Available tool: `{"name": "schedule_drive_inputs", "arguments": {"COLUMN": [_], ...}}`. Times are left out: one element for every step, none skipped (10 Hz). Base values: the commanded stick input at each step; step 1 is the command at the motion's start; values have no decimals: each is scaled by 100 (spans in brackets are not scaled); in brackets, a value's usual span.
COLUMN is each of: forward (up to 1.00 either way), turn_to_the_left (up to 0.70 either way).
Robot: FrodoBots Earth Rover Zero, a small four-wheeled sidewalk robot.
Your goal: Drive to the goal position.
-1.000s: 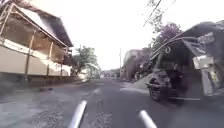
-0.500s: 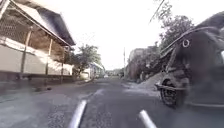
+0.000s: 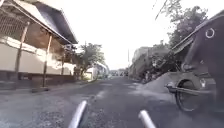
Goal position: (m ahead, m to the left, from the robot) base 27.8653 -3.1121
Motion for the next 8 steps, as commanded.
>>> {"name": "schedule_drive_inputs", "arguments": {"forward": [85, 85, 85, 85, 85, 85, 85, 85], "turn_to_the_left": [-34, -34, -34, -34, -34, -34, -34, -34]}}
